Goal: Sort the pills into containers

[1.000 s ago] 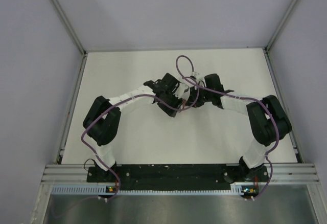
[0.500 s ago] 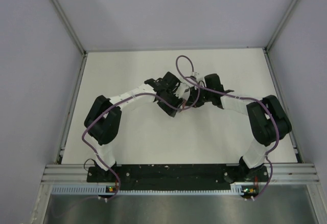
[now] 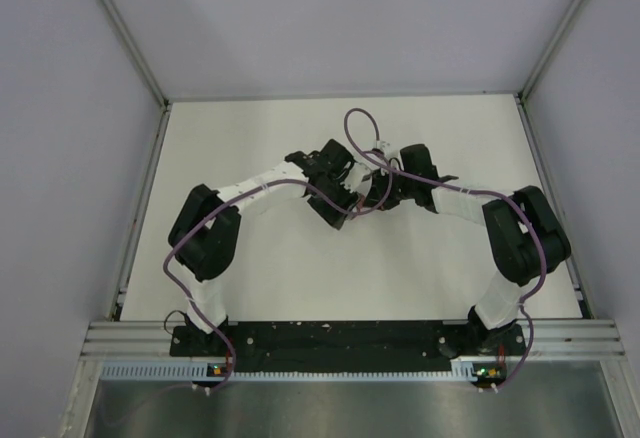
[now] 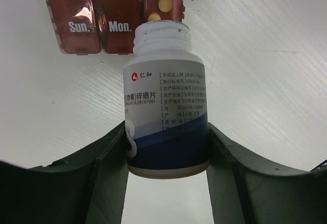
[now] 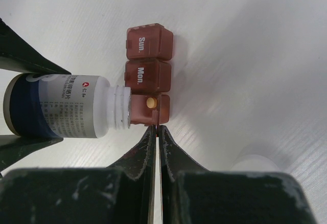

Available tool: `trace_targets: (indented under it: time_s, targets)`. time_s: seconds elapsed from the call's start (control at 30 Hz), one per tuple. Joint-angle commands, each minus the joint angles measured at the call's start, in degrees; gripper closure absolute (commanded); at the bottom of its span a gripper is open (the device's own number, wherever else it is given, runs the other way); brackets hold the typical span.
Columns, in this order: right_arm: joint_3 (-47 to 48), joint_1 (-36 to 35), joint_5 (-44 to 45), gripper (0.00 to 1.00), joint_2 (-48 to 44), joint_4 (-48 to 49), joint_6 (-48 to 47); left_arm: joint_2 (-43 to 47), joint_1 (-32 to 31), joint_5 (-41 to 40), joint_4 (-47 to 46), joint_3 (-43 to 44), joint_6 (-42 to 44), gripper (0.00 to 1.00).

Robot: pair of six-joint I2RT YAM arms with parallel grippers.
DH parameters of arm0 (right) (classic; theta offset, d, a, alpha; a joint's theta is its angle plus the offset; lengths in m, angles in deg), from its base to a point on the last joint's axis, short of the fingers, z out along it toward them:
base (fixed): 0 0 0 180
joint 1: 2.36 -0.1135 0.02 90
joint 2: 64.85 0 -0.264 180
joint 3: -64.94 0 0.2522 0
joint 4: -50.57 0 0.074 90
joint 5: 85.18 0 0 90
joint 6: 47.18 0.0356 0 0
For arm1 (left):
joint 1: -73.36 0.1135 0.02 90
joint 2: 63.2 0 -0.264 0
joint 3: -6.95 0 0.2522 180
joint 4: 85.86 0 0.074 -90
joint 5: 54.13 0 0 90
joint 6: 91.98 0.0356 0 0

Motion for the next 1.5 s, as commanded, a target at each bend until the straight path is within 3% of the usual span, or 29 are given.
trace_targets:
  time_s: [0.0,1.47]
  targets:
    - [0.18,0.46,-1.09,1.0,-0.79,2.84,-0.46,-0.65,-0.18,0.28,0.72,2.67,0.74,1.0]
    - [0.27,0.37,-1.44,1.0,-0.35,2.93,-0.55,-3.02,-0.18,-1.04,5.37,6.8,1.89,1.0]
